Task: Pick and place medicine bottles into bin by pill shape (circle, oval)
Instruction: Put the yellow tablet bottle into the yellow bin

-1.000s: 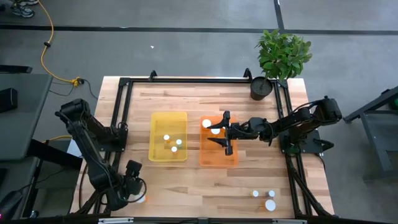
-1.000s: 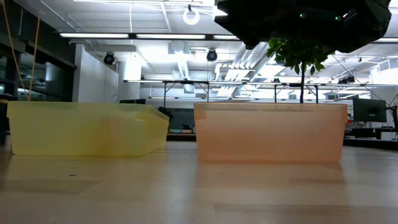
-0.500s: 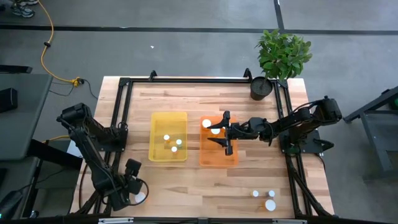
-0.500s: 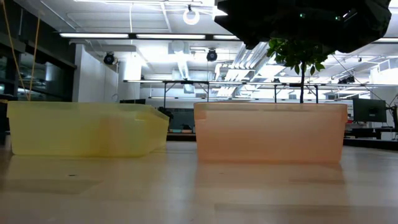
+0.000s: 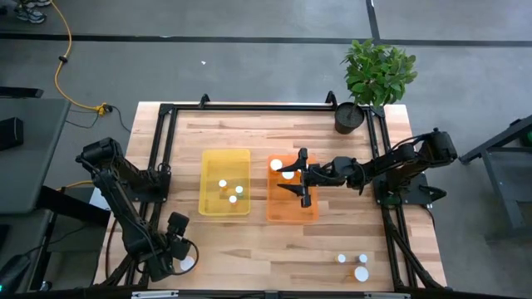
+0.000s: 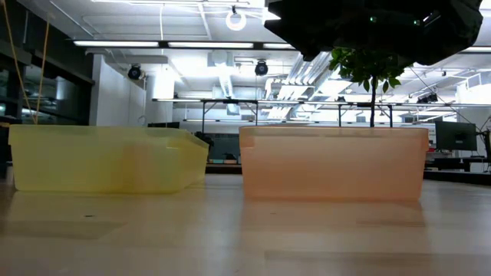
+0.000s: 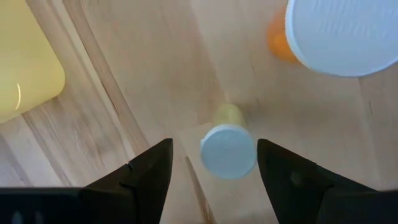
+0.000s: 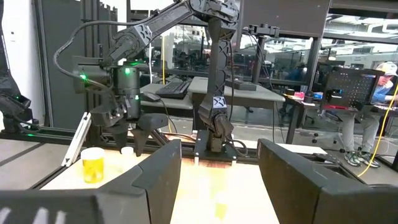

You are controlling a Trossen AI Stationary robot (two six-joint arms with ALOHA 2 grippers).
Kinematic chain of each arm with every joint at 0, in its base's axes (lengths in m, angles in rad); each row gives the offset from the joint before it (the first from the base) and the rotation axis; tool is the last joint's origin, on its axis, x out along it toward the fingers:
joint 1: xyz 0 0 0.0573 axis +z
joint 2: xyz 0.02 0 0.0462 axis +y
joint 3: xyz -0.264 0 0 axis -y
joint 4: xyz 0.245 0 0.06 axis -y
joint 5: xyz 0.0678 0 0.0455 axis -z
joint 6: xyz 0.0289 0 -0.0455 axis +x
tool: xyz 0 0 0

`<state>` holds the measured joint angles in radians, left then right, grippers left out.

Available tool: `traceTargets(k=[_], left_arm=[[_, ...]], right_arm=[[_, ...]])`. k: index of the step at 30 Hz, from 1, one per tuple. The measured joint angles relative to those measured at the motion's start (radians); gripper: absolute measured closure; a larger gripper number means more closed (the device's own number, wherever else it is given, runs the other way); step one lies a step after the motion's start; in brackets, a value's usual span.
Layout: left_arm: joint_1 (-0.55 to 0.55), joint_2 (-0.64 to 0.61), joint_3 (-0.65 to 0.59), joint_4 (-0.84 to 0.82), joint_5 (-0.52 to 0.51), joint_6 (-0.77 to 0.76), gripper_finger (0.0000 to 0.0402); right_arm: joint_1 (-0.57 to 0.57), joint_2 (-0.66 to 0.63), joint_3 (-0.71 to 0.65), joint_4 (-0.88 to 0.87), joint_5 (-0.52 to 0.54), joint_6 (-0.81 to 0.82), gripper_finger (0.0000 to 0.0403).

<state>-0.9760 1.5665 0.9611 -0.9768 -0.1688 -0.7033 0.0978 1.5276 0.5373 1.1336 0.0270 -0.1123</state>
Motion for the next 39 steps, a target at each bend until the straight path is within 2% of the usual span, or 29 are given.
traceTargets(k=[13,22,27,30,33,36,37,39], left_arm=[[0.0,0.0,0.0,0.001,0.001,0.0,0.0271],[0.0,-0.005,0.006,-0.007,0.004,-0.001,0.0285],[0.024,-0.056,0.101,-0.122,-0.003,-0.001,0.0286],[0.051,-0.103,0.197,-0.236,-0.084,0.007,0.0286],[0.079,-0.152,0.28,-0.312,-0.243,0.058,0.0286],[0.126,-0.196,0.314,-0.32,-0.406,0.134,0.0286],[0.152,-0.205,0.316,-0.315,-0.438,0.154,0.0286],[0.227,-0.21,0.316,-0.309,-0.434,0.188,0.0286]], right_arm=[[0.0,0.0,0.0,-0.002,0.0,0.0,0.0199],[0.0,0.0,0.0,-0.019,0.028,0.0,0.0199],[0.0,0.0,0.0,-0.029,0.052,0.0,0.0199],[0.0,0.0,0.0,-0.03,0.052,0.003,0.0199],[0.0,0.0,0.0,-0.031,0.052,0.003,0.0199],[0.0,0.0,0.0,-0.031,0.052,0.003,0.0199],[0.0,0.0,0.0,-0.032,0.052,0.004,0.0199],[0.0,0.0,0.0,-0.037,0.052,0.009,0.0199]])
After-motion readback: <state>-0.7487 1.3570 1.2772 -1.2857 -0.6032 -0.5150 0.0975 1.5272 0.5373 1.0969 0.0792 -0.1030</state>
